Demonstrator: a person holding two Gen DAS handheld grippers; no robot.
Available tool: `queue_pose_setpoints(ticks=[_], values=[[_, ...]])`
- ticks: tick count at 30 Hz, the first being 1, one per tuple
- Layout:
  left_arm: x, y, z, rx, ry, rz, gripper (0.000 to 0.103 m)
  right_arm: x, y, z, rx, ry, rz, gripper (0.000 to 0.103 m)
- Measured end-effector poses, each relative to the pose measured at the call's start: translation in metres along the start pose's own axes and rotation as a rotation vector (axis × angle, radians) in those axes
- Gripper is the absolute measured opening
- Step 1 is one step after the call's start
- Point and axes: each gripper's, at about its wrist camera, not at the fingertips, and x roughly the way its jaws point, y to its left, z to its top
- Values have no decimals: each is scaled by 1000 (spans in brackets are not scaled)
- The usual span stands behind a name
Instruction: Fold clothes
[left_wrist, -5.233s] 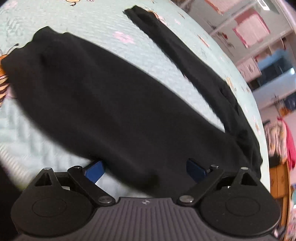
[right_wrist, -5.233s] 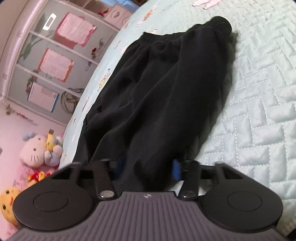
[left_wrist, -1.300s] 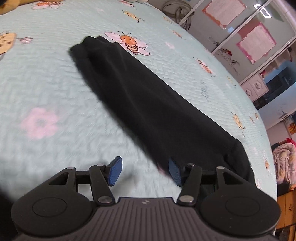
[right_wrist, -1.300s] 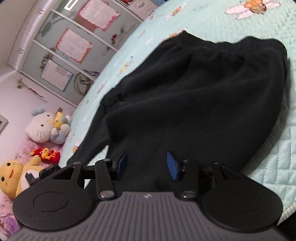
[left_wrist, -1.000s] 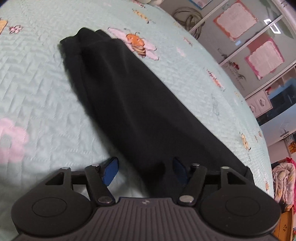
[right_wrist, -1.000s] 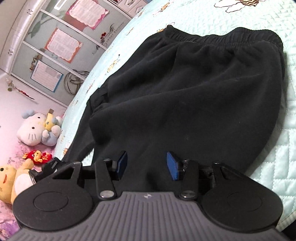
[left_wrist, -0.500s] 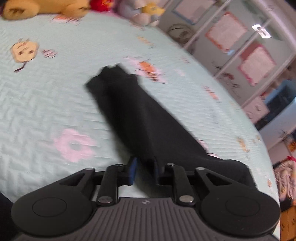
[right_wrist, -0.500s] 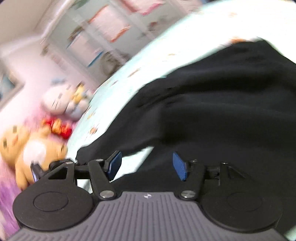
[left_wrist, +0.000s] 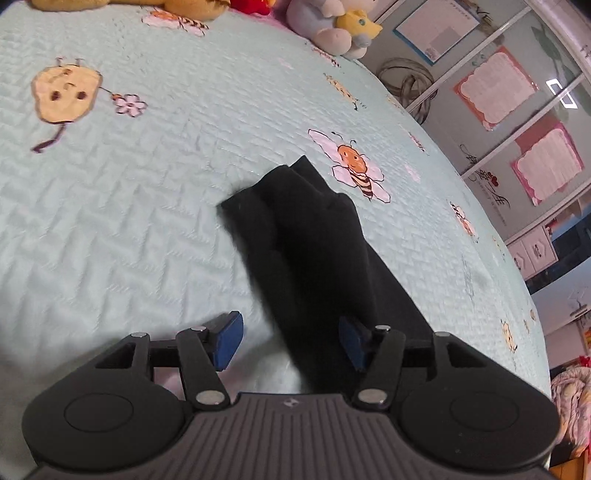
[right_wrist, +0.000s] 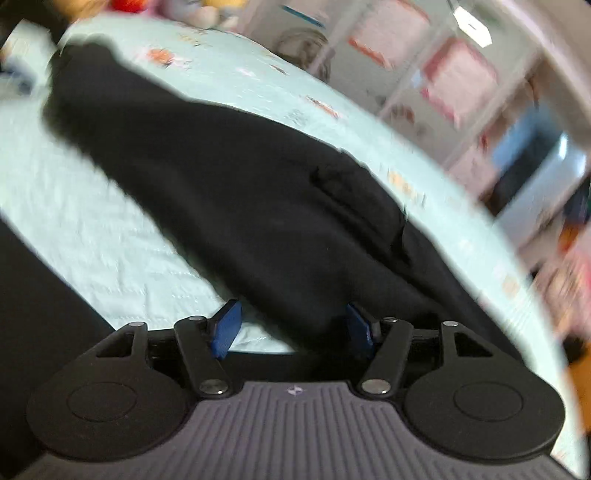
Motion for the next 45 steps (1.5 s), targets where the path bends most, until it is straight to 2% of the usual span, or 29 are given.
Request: queue_pose_setpoints(ticks=[1,2,3,4,5,8,11,13,17,19,20,21,22,23,24,26,29,32,34,35,36,38,41,43,45], values=[[4,-3,2,14,-6,2,58,2,1,1,-16,2,-14,62],[2,-4,3,25,-19,5,53,6,1,3,-22,11,-15,50],[-5,-2,4,31,-39,8,18,10,1,5,-27,20,-13,23],[-13,-1,5,37,-60,11,4,14,1,7,-27,37,-18,6],[-20,1,6,43,-81,14,1,19,2,8,-25,55,-26,4],[-43,6,9,61,-143,23,1,9,4,10,-18,20,-37,4],[-66,10,12,79,-205,33,0,-26,6,14,-17,-81,-37,4],[-77,13,13,87,-227,38,1,-45,7,11,4,-110,-23,4],[-68,19,5,74,-141,47,1,-43,6,1,17,-83,-10,4],[-64,22,2,67,-98,51,6,-42,8,2,-4,-86,-25,5],[-61,22,1,62,-83,51,16,-42,9,2,-17,-89,-35,13],[-57,22,1,55,-75,50,30,-41,12,4,-46,-95,-60,27],[-52,21,0,48,-67,49,37,-41,14,5,-66,-105,-66,36],[-48,19,1,42,-61,51,46,-40,16,5,-82,-115,-67,52],[-44,17,1,37,-59,57,47,-38,18,5,-102,-119,-69,59],[-34,14,4,26,-54,54,49,-34,23,5,-147,-124,-75,59],[-11,10,11,-16,-18,49,59,-23,31,6,-180,-118,-88,59],[6,-2,19,3,-29,57,57,-15,34,7,-165,-114,-86,59],[6,-5,21,20,-42,65,29,-11,32,9,-145,-116,-79,56],[5,-5,22,22,-49,71,4,-11,31,10,-137,-114,-72,45],[3,-6,22,25,-57,77,4,-9,29,11,-130,-105,-67,4],[-20,0,20,15,-121,51,4,-12,26,13,-112,-104,-81,4],[-73,10,8,43,-247,29,4,-36,18,12,-70,-170,-80,4],[-98,22,-1,50,-284,29,4,-55,15,8,-56,-214,-67,4],[-100,32,-4,57,-257,55,6,-65,21,1,-62,-223,-60,8]])
